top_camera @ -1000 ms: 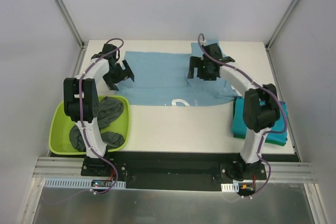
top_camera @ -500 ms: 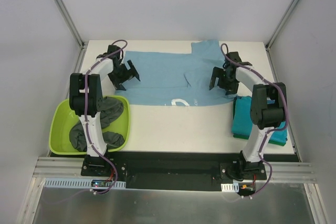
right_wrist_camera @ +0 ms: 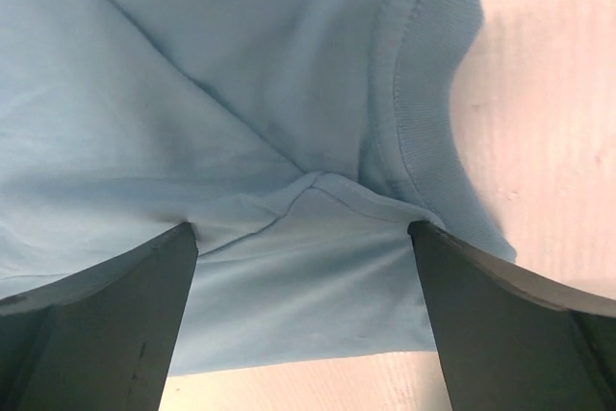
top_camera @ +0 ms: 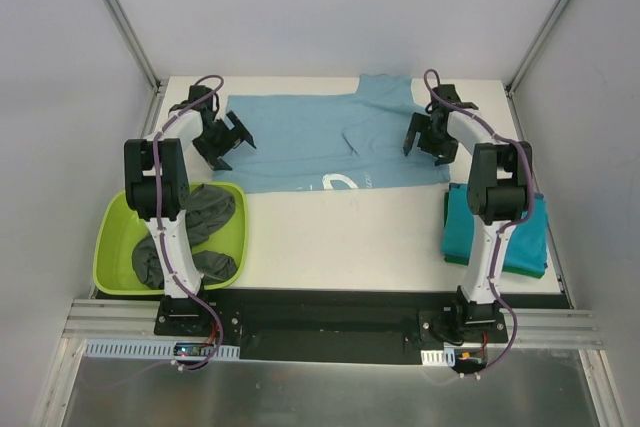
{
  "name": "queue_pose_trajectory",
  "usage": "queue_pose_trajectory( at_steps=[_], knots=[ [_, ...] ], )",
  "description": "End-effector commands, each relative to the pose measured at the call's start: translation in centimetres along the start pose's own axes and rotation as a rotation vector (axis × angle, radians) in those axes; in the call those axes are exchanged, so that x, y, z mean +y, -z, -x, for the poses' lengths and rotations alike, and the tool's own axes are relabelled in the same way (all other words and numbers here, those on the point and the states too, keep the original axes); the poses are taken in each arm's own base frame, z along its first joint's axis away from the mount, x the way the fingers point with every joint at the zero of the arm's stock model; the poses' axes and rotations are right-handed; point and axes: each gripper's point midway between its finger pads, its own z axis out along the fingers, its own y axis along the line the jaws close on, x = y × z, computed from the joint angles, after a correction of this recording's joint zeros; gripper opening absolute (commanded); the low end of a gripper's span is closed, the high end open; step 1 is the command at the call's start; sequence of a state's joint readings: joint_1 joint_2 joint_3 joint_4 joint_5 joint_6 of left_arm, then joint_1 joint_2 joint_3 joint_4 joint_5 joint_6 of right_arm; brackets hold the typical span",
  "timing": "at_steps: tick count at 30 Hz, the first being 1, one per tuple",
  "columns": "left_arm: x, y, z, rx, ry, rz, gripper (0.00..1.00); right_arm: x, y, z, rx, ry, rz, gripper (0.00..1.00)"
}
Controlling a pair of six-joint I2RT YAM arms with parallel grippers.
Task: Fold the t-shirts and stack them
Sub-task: Fold the flattened tshirt in 1/3 of the way
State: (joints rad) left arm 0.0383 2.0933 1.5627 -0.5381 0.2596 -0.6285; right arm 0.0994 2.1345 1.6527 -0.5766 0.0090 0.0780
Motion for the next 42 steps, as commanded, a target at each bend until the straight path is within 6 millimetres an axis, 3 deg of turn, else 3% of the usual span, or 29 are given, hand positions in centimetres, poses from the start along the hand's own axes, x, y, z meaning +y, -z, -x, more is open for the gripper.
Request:
queue_pose_trajectory(
  at_steps=[1, 3, 9, 13, 17, 22, 32, 42],
  knots=[
    [2.6, -0.8, -0.6, 0.022, -0.002, 0.071, 0.99, -5.3, 3.0, 0.9, -0.041, -0.067, -0.177, 0.96],
    [2.2, -0.2, -0.8, 0.027, -0.009, 0.044, 0.99, -5.3, 4.7, 1.4, -0.078, -0.058, -0.15, 0.96],
    [0.3, 2.4, -0.4, -0.022, -0.061, -0.01, 0.99, -1.0, 8.7, 1.9, -0.173, 0.101, 0.007, 0.96],
    [-0.9, 3.9, 0.1, -0.061, -0.094, -0.034, 0.99, 2.4, 10.3, 0.9, -0.199, 0.196, 0.058, 0.96],
    [-1.0, 3.8, 0.2, -0.066, -0.099, -0.032, 0.99, 6.1, 9.2, -1.7, -0.156, 0.269, 0.108, 0.96],
    [-1.1, 1.9, 0.5, -0.021, -0.117, -0.044, 0.99, 8.3, 5.6, -5.0, -0.028, 0.276, 0.137, 0.96],
    [1.6, 0.3, -0.5, 0.024, -0.114, 0.014, 0.99, 8.4, 2.9, -10.9, 0.115, 0.253, 0.15, 0.96],
    [4.8, 1.1, -0.6, 0.011, -0.086, 0.101, 0.99, 7.5, 4.5, -16.3, 0.158, 0.231, 0.117, 0.96]
  ],
)
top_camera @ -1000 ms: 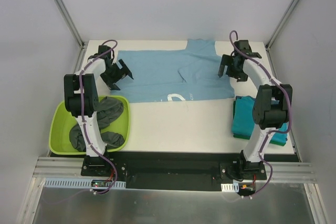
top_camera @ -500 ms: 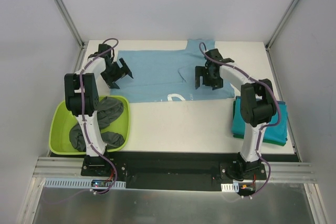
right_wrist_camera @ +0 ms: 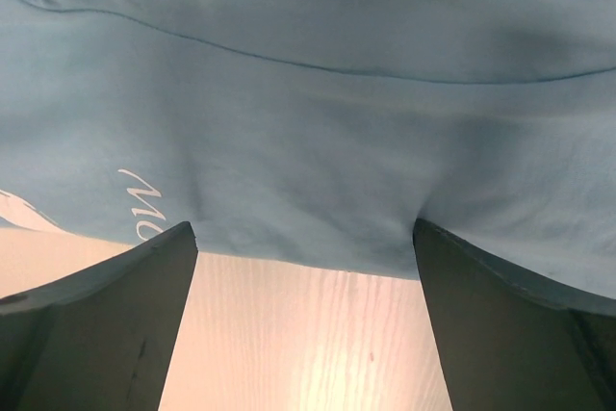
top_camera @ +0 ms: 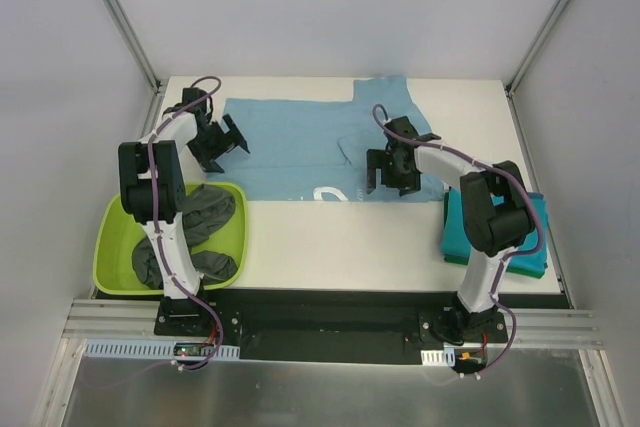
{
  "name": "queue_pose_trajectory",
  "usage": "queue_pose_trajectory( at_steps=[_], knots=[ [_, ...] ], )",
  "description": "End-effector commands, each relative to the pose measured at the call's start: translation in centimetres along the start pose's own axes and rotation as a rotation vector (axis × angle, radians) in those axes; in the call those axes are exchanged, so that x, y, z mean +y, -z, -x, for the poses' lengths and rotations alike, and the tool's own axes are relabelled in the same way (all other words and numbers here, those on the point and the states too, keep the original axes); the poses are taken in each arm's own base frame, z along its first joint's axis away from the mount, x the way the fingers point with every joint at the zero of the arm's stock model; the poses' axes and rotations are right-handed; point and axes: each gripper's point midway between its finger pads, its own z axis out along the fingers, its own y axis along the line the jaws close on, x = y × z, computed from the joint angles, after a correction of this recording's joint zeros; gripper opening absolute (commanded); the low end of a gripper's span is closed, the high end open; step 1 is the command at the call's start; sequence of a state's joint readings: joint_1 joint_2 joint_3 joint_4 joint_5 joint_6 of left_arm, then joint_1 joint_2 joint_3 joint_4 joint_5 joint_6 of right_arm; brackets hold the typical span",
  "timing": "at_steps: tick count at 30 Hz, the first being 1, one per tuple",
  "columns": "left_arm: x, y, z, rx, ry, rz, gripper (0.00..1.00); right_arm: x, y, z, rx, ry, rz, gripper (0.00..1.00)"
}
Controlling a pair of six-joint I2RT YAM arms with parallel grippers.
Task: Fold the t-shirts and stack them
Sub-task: Fold the flattened tshirt in 1/3 of the way
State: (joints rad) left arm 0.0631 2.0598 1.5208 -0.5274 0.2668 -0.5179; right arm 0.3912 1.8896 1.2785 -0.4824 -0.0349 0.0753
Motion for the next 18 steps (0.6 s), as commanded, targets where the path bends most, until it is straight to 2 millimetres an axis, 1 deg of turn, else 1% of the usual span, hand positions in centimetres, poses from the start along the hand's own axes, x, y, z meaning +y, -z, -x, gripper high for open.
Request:
queue_pose_trajectory(
  at_steps=[1, 5, 8, 9, 10, 15, 16, 18],
  knots=[
    [3.4, 0.4, -1.1, 0.031, 0.007, 0.105, 0.99, 0.7, 0.8, -3.8, 0.067, -0.056, -0.011, 0.96],
    [4.1, 0.5, -1.5, 0.054, 0.019, 0.112, 0.99, 0.8, 1.3, -4.9, 0.063, -0.06, -0.028, 0.96],
    [3.7, 0.7, -1.6, 0.062, 0.015, 0.092, 0.99, 0.7, 1.7, -5.0, 0.056, -0.068, -0.032, 0.96],
    [3.6, 0.8, -1.7, 0.064, 0.013, 0.085, 0.99, 0.2, 1.8, -4.6, 0.036, -0.064, -0.06, 0.96],
    [3.5, 1.1, -1.7, 0.058, 0.011, 0.084, 0.99, 0.2, 2.0, -4.3, 0.024, -0.059, -0.067, 0.96],
    [4.5, 2.5, -1.6, 0.01, 0.013, 0.148, 0.99, 0.3, 3.6, -2.0, -0.042, -0.05, -0.082, 0.96],
    [4.7, 2.5, -1.8, 0.016, 0.012, 0.154, 0.99, 0.4, 4.0, -1.6, -0.055, -0.048, -0.084, 0.96],
    [3.9, 3.1, -2.5, 0.04, 0.0, 0.109, 0.99, 0.4, 4.7, -0.4, -0.087, -0.038, -0.089, 0.96]
  ],
)
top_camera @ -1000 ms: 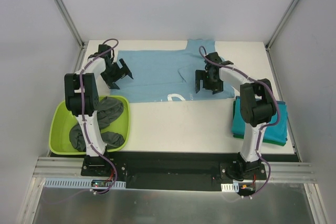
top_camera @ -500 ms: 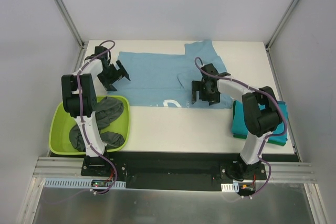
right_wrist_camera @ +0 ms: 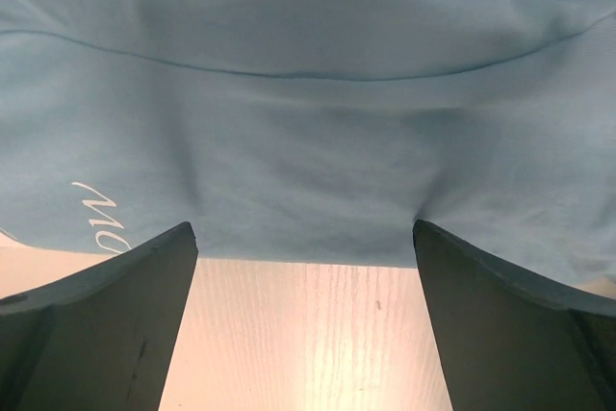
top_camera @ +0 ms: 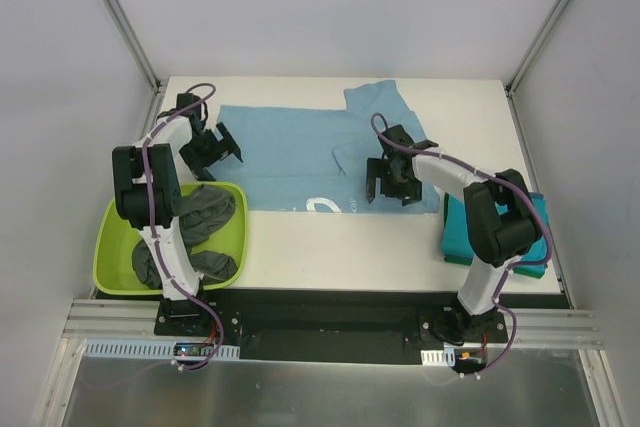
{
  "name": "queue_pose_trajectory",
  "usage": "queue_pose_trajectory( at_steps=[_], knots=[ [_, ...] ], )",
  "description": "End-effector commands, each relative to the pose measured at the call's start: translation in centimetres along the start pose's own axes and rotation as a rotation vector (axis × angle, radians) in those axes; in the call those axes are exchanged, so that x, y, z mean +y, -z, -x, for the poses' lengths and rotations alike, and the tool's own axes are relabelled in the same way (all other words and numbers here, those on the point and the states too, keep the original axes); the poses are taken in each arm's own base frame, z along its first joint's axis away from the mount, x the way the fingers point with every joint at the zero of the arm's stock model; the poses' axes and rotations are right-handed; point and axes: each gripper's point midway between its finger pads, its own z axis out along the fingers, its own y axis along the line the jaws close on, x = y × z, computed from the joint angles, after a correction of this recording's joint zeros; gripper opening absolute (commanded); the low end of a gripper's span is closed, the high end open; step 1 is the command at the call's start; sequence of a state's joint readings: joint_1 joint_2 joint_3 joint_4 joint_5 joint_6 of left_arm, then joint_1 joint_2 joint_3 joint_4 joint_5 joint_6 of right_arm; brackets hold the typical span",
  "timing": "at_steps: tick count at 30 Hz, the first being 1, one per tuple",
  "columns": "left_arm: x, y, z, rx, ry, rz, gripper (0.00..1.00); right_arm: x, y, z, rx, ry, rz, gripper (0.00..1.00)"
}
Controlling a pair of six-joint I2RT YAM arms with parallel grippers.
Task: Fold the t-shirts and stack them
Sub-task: Fold the flattened tshirt in 1/3 of the way, then grap the side of the flattened tshirt furthest away from the robot with both arms
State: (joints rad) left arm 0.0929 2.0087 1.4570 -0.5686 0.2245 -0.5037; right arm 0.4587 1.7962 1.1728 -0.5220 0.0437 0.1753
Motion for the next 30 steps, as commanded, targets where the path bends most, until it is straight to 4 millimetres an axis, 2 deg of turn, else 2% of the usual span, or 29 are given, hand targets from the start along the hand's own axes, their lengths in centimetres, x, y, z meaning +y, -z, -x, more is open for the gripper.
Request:
queue_pose_trajectory(
  at_steps=[1, 5, 8, 13, 16, 18, 24, 30],
  knots=[
    [1.3, 2.1, -1.8, 0.034, -0.024, 0.029, 0.99, 0.1, 3.8, 3.7, -0.122, -0.008, -0.02, 0.96],
    [0.7, 3.4, -0.9, -0.007, -0.034, 0.023, 0.99, 0.2, 5.9, 6.4, -0.204, -0.02, -0.006, 0.96],
    [-0.5, 5.0, -0.2, -0.043, -0.042, -0.014, 0.99, -0.2, 7.7, 9.2, -0.278, -0.034, 0.0, 0.96],
    [-3.2, 8.0, 3.0, -0.145, -0.068, -0.074, 0.99, -0.6, 9.8, 14.0, -0.377, -0.084, 0.053, 0.96],
    [-5.1, 9.4, 5.6, -0.21, -0.097, -0.113, 0.99, -0.5, 10.2, 17.6, -0.435, -0.084, 0.086, 0.96],
    [-6.4, 9.7, 7.5, -0.237, -0.122, -0.136, 0.99, -0.3, 9.9, 20.2, -0.457, -0.076, 0.107, 0.96],
    [-9.1, 7.8, 12.5, -0.286, -0.221, -0.173, 0.99, 0.5, 8.2, 27.5, -0.52, -0.094, 0.219, 0.96],
    [-10.8, 4.3, 16.8, -0.326, -0.253, -0.21, 0.99, 0.8, 3.7, 31.8, -0.567, -0.117, 0.269, 0.96]
  ],
)
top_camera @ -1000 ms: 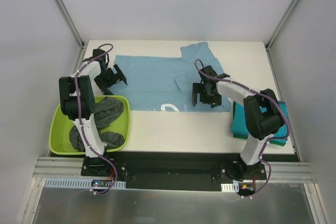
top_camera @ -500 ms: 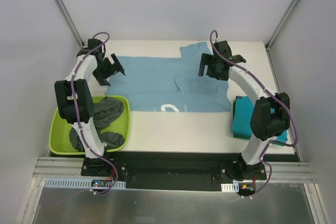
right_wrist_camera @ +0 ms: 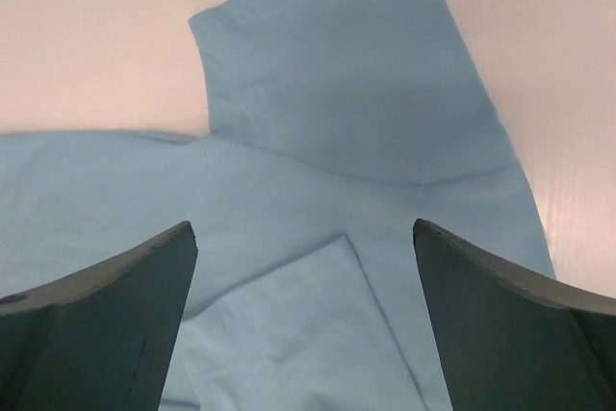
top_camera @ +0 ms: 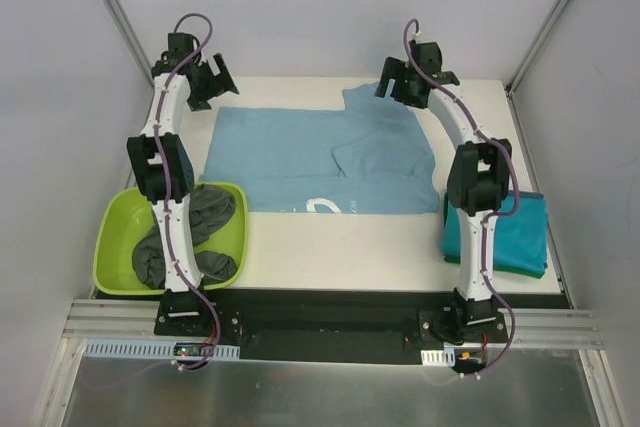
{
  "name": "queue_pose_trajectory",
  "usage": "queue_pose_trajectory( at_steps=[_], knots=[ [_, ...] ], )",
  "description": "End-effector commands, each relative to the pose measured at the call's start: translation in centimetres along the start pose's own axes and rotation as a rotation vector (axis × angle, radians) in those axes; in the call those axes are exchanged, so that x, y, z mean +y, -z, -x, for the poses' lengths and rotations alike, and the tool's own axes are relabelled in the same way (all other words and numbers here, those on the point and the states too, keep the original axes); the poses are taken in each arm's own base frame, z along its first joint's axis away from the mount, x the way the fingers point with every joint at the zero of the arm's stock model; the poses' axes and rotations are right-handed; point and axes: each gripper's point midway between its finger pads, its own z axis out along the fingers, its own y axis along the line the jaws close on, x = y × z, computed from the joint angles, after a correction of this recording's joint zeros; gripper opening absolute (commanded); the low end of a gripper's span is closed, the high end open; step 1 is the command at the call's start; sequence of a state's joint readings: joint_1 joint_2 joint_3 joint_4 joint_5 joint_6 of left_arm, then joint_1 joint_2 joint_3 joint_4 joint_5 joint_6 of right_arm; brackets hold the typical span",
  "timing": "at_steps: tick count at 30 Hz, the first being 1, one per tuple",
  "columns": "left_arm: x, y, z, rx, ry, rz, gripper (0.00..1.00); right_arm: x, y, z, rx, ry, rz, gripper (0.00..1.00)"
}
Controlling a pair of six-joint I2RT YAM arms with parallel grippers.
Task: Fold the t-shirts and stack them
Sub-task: Grap the side of the flattened tshirt furthest away from the robot with both arms
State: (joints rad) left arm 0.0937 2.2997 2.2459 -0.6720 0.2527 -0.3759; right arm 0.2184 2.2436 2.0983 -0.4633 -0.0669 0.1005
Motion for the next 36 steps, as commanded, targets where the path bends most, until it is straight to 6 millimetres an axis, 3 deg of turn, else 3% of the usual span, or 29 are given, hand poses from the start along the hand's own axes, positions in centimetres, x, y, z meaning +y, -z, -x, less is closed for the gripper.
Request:
queue_pose_trajectory(
  at_steps=[1, 5, 7, 9, 14, 22, 29, 31, 36],
  knots=[
    [0.9, -2.6, 1.5, -0.017, -0.023, 0.003, 0.99, 0.7, -2.8, 2.7, -0.082, -0.013, 0.079, 0.96],
    [2.1, -4.8, 2.6, -0.071, 0.002, 0.044, 0.99, -0.9, -5.6, 3.8, -0.138, -0.011, 0.053, 0.96],
    [3.9, -5.8, 2.9, -0.101, 0.053, 0.128, 0.99, -2.2, -7.2, 4.2, -0.172, -0.015, 0.015, 0.96],
    [4.5, -6.9, 2.8, -0.108, 0.075, 0.142, 0.99, -2.7, -8.5, 4.5, -0.183, -0.026, 0.004, 0.96],
    [4.9, -9.7, 2.3, -0.109, 0.148, 0.123, 0.99, -3.2, -11.1, 2.1, -0.13, -0.097, 0.024, 0.96],
    [3.9, -13.2, -0.5, -0.016, 0.259, 0.013, 0.98, -2.0, -11.4, 0.4, -0.061, -0.171, 0.125, 0.96],
    [2.8, -12.9, -0.8, -0.018, 0.237, 0.01, 0.81, 0.3, -11.4, -0.5, -0.011, -0.175, 0.268, 0.99],
    [3.5, -13.2, -0.8, -0.043, 0.204, 0.07, 0.68, 0.8, -11.5, -0.6, -0.004, -0.177, 0.29, 0.94],
    [4.0, -13.0, -1.0, -0.053, 0.207, 0.115, 0.59, 0.9, -11.6, -0.8, 0.004, -0.178, 0.309, 0.81]
  ],
)
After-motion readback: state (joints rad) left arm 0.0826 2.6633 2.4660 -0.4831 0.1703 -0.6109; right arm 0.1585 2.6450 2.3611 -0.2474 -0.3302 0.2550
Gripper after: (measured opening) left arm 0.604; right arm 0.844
